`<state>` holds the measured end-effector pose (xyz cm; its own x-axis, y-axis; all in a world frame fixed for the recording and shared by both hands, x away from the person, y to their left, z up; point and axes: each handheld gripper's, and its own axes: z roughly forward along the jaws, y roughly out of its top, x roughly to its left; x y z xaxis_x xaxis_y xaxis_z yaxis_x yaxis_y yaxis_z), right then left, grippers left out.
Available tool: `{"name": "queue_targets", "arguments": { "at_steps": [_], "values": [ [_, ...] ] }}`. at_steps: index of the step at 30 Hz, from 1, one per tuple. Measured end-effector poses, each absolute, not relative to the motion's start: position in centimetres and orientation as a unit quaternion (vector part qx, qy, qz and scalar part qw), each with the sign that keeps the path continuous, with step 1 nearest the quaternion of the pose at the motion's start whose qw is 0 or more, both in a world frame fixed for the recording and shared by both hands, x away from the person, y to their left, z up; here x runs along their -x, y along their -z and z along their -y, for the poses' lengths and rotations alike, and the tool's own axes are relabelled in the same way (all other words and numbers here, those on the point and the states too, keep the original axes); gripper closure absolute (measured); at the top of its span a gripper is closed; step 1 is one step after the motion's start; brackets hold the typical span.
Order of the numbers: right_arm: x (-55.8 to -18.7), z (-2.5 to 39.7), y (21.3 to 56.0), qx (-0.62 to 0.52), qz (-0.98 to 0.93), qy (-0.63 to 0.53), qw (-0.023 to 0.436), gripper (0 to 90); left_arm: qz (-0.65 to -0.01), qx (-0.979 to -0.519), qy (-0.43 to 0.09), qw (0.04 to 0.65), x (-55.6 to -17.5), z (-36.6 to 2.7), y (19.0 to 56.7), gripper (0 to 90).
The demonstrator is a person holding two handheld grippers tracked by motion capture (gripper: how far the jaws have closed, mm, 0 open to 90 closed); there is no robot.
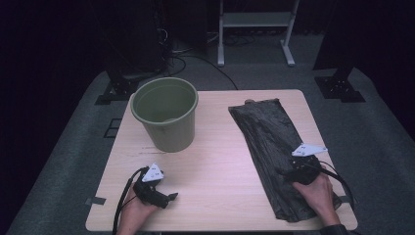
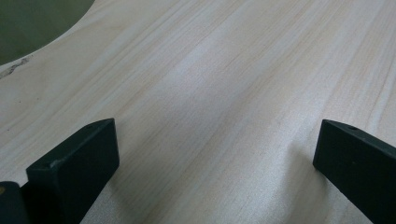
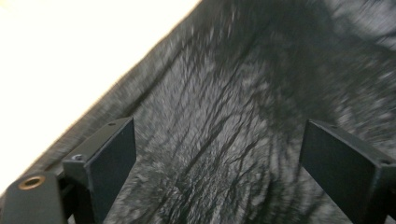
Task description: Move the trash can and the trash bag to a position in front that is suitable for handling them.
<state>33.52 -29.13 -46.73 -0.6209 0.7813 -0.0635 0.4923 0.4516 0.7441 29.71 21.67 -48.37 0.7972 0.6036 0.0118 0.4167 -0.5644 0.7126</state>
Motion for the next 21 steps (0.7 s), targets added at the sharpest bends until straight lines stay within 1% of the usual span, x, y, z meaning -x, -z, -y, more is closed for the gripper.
{"name": "queue_targets", "arguments": {
  "at_steps": [7,10,14,20,21],
  "values": [
    [-34.1,29.4,48.3,-0.392,-0.828,-0.354,0.186,9.5,-0.293,-0.874,-0.129,0.365,-29.7,-21.7,48.4,0.0],
    [-34.1,29.4,48.5,-0.392,-0.829,-0.355,0.179,11.5,-0.295,-0.874,-0.131,0.364,-29.7,-21.8,48.3,0.0],
    [-34.1,29.6,48.6,-0.395,-0.826,-0.362,0.173,11.5,-0.302,-0.869,-0.131,0.370,-29.9,-22.0,48.0,0.0],
    [-34.2,29.7,48.7,-0.398,-0.826,-0.362,0.169,10.8,-0.312,-0.861,-0.124,0.381,-30.1,-22.5,47.0,0.0],
    [-34.2,29.6,48.7,-0.397,-0.827,-0.361,0.169,8.9,-0.312,-0.859,-0.120,0.387,-30.1,-22.6,46.7,0.0]
  ]
}}
